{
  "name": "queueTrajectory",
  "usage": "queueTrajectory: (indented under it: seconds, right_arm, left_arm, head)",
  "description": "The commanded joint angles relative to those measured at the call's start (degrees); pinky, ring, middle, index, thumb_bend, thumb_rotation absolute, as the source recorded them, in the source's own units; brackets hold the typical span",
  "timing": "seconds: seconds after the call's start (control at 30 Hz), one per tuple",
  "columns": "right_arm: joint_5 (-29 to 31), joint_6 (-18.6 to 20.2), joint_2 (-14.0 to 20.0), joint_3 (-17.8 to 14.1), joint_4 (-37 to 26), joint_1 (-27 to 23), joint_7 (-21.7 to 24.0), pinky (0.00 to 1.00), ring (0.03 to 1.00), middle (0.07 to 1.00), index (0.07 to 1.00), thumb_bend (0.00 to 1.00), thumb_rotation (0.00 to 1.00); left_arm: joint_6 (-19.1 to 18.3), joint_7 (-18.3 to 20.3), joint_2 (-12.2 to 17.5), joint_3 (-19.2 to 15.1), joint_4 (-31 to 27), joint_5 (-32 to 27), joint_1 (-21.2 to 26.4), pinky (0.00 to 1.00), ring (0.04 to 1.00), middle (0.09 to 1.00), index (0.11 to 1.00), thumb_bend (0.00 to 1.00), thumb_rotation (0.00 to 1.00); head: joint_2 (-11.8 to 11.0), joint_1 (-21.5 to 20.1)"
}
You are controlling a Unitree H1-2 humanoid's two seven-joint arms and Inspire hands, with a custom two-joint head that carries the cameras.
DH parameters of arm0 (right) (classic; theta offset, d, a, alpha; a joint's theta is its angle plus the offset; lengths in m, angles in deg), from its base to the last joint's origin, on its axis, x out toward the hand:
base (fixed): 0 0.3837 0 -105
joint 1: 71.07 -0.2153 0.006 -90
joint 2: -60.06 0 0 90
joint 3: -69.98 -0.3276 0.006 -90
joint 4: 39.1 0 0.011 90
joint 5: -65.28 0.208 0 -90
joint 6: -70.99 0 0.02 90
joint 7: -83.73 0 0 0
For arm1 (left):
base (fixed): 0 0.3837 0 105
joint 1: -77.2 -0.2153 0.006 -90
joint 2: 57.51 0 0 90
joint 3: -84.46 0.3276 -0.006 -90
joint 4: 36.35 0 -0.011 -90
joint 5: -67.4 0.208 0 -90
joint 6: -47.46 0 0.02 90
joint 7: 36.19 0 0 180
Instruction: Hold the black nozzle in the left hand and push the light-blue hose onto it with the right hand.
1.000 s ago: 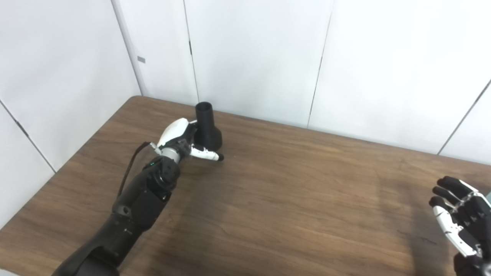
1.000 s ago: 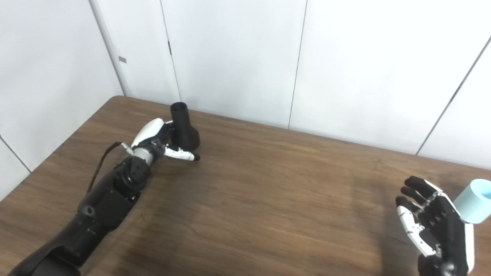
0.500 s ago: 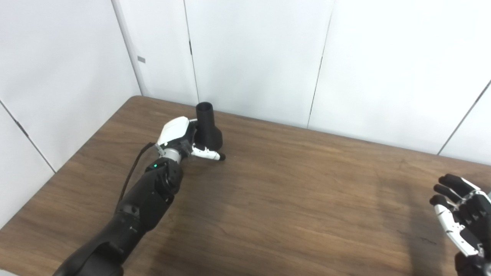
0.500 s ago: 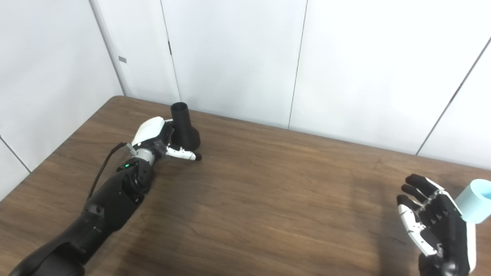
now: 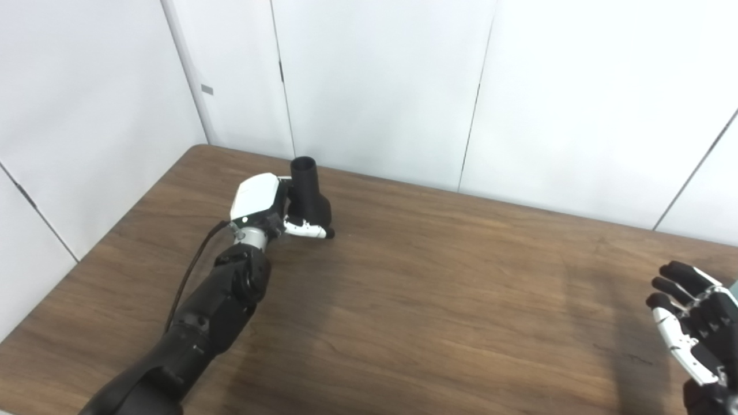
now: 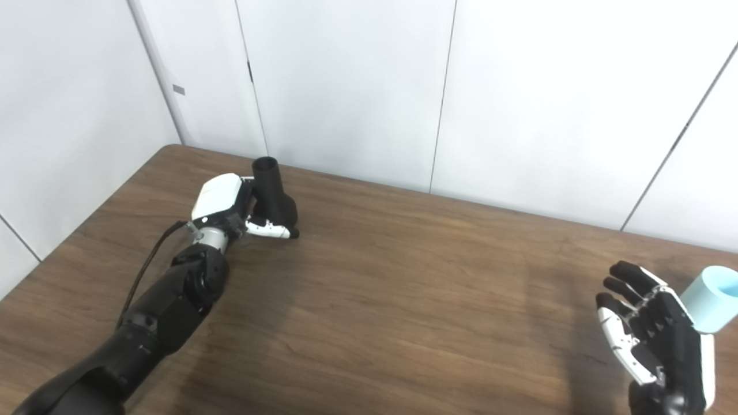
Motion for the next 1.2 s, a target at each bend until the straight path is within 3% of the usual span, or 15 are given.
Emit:
queueTrajectory:
  seconds: [0.0, 0.13, 0.8, 0.93, 1.17]
  right_arm:
    - [0.1, -1.1, -0.1, -0.2, -1.9, -1.1, -0.3, 0.61, 0.715, 0.721, 0.681, 0.04, 0.0]
    - [0.1, -0.4, -0.3, -0.4, -2.4, -0.8, -0.5, 0.62, 0.721, 0.724, 0.682, 0.04, 0.0]
    - [0.8, 1.8, -0.4, -0.7, -3.8, -0.9, -0.3, 0.63, 0.733, 0.738, 0.696, 0.05, 0.0]
    - [1.4, 2.5, -0.6, -0.8, -4.1, -0.9, -0.3, 0.64, 0.741, 0.745, 0.702, 0.06, 0.0]
    - [1.1, 3.0, -1.0, -0.8, -5.2, -0.9, -0.6, 0.6, 0.717, 0.728, 0.683, 0.06, 0.0]
  left_arm:
    - [0.5, 2.7, 0.0, 2.8, 3.4, 1.4, -3.8, 1.0, 0.685, 0.542, 0.506, 0.6, 0.04]
    - [1.7, 1.4, 0.4, 5.0, 5.0, 3.8, -4.1, 1.0, 0.65, 0.481, 0.509, 0.53, 0.0]
    - [3.0, -2.4, 1.5, 10.2, 10.1, 8.2, -4.1, 1.0, 0.605, 0.464, 0.499, 0.52, 0.0]
    - [2.7, -2.7, 1.8, 11.3, 10.1, 8.4, -3.9, 1.0, 0.625, 0.497, 0.469, 0.52, 0.0]
    - [3.6, -3.5, 1.7, 10.8, 4.8, 7.2, -5.6, 1.0, 0.589, 0.45, 0.508, 0.52, 0.0]
  head:
    - [0.1, 0.0]
    - [0.4, -0.2]
    - [0.9, -0.5]
    - [1.0, -0.8]
    - [1.5, -1.7]
